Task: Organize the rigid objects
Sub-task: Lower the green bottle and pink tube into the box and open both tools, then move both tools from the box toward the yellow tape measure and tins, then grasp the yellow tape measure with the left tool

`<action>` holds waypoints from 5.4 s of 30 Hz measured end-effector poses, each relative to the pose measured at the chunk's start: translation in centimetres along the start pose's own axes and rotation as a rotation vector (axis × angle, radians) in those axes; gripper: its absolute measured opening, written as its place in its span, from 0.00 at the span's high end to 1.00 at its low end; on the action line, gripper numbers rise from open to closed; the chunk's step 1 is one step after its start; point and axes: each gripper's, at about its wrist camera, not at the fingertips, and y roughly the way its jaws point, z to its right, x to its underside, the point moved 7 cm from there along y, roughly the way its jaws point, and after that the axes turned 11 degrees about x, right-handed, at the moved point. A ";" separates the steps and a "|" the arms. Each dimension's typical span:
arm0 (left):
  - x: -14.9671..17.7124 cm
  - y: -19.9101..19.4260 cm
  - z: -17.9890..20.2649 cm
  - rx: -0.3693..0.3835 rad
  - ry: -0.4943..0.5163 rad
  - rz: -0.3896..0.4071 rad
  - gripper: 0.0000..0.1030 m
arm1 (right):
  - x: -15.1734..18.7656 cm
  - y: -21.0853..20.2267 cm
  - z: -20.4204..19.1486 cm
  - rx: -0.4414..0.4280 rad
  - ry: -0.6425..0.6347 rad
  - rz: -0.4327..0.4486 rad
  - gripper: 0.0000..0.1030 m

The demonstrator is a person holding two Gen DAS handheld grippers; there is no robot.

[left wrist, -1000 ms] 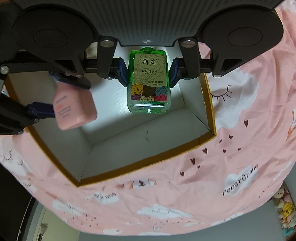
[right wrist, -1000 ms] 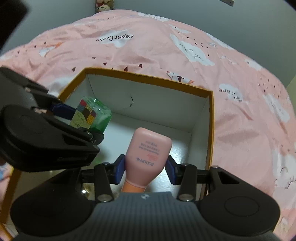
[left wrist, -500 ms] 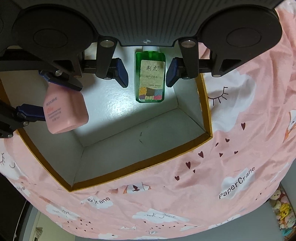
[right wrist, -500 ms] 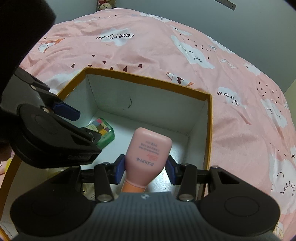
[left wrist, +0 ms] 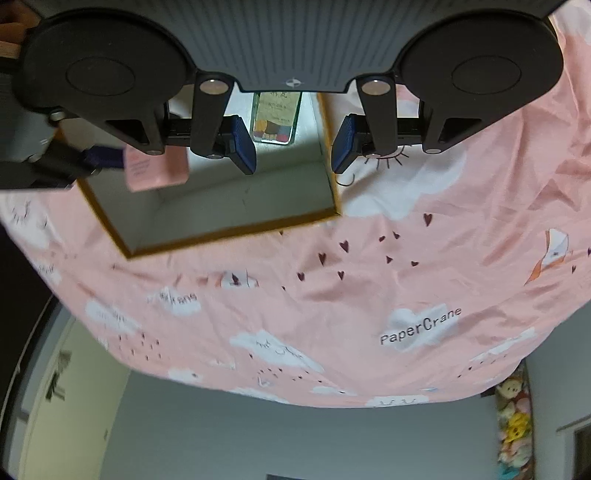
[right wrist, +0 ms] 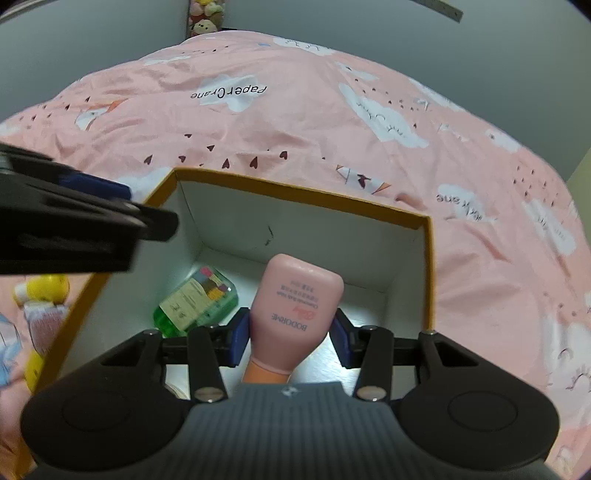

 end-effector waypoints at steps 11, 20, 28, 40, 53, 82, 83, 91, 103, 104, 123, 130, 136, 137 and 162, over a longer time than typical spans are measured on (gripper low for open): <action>1.1 -0.6 -3.7 0.038 -0.145 -0.012 0.46 | -0.7 3.5 -0.7 -0.075 0.147 -0.109 0.55; 2.5 0.0 -4.1 0.088 -0.191 -0.049 0.51 | 0.8 5.5 -3.1 -0.137 0.146 -0.207 0.55; 2.8 0.2 -3.9 0.105 -0.199 -0.058 0.53 | 0.6 5.5 -5.2 -0.174 0.112 -0.194 0.56; 2.9 0.0 -3.9 0.114 -0.207 -0.061 0.53 | -0.2 3.9 -4.9 -0.118 0.045 -0.143 0.54; 3.1 -1.4 -3.8 0.118 -0.200 -0.039 0.53 | -0.6 0.0 -4.9 -0.124 0.049 -0.080 0.55; 7.9 -10.0 -9.8 -0.013 -0.158 0.057 0.54 | -2.1 -9.5 -14.9 -0.294 -0.195 0.178 0.48; 8.2 -10.1 -10.2 -0.002 -0.173 0.042 0.54 | -2.0 -9.4 -15.4 -0.300 -0.210 0.175 0.48; 11.3 -9.4 -11.7 -0.001 -0.228 -0.029 0.57 | -0.9 -7.5 -18.7 -0.337 -0.361 0.114 0.49; 15.5 -7.4 -12.1 0.067 -0.299 -0.172 0.96 | 0.6 -4.9 -20.3 -0.327 -0.607 0.022 0.76; 15.7 -7.4 -12.0 0.072 -0.301 -0.177 0.96 | 0.7 -4.8 -20.4 -0.328 -0.617 0.015 0.79; 17.6 -3.6 -9.5 0.145 -0.245 -0.273 0.41 | 1.9 -3.6 -20.5 -0.360 -0.693 -0.048 0.79; 18.1 -1.3 -9.0 0.094 -0.224 -0.312 0.29 | 2.2 -3.1 -20.5 -0.375 -0.690 -0.060 0.79; 18.3 -0.4 -9.5 0.087 -0.269 -0.300 0.36 | 2.3 -3.0 -20.7 -0.390 -0.687 -0.061 0.79; 18.3 -0.6 -9.6 0.086 -0.272 -0.295 0.36 | 2.4 -2.9 -20.8 -0.391 -0.687 -0.064 0.79; 19.4 -5.7 -14.6 -0.043 -0.404 -0.210 0.37 | 1.4 -0.1 -23.8 -0.422 -0.556 -0.256 0.56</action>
